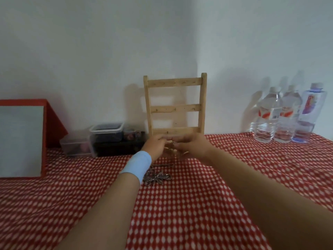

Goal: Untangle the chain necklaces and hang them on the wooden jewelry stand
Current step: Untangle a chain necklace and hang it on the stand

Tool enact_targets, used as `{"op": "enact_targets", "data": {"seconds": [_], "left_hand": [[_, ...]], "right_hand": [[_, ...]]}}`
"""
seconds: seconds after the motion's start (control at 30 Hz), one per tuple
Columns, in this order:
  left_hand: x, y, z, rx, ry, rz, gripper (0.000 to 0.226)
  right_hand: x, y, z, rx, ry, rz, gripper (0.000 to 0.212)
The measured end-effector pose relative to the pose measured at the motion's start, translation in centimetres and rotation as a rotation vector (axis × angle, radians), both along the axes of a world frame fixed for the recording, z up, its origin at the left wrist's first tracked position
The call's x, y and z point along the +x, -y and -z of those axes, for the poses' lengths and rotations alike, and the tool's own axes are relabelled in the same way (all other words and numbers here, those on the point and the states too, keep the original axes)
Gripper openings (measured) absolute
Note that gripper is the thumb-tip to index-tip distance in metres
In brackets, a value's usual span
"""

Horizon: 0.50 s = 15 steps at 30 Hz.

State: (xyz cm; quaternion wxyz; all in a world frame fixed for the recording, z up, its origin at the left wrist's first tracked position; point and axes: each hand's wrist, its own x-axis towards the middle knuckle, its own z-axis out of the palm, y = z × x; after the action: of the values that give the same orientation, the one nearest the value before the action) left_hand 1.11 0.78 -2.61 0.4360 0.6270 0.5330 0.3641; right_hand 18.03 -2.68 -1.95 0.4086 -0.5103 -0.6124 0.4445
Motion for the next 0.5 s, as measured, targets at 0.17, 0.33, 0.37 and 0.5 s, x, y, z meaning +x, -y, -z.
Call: {"op": "enact_targets", "data": {"seconds": [0.17, 0.33, 0.37, 0.5], "left_hand": [[0.0, -1.1, 2.0, 0.046, -0.065, 0.035, 0.032], [-0.2, -1.5, 2.5, 0.172, -0.048, 0.031, 0.022], [0.0, -1.5, 2.5, 0.19, -0.053, 0.04, 0.022], [0.2, -1.4, 2.7, 0.258, -0.064, 0.022, 0.024]], "right_hand": [[0.1, -2.2, 1.5, 0.046, 0.054, 0.075, 0.012], [0.8, -3.4, 2.2, 0.081, 0.081, 0.068, 0.016], [0.9, -3.4, 2.3, 0.065, 0.072, 0.055, 0.017], [1.2, -2.9, 3.0, 0.078, 0.064, -0.003, 0.017]]}}
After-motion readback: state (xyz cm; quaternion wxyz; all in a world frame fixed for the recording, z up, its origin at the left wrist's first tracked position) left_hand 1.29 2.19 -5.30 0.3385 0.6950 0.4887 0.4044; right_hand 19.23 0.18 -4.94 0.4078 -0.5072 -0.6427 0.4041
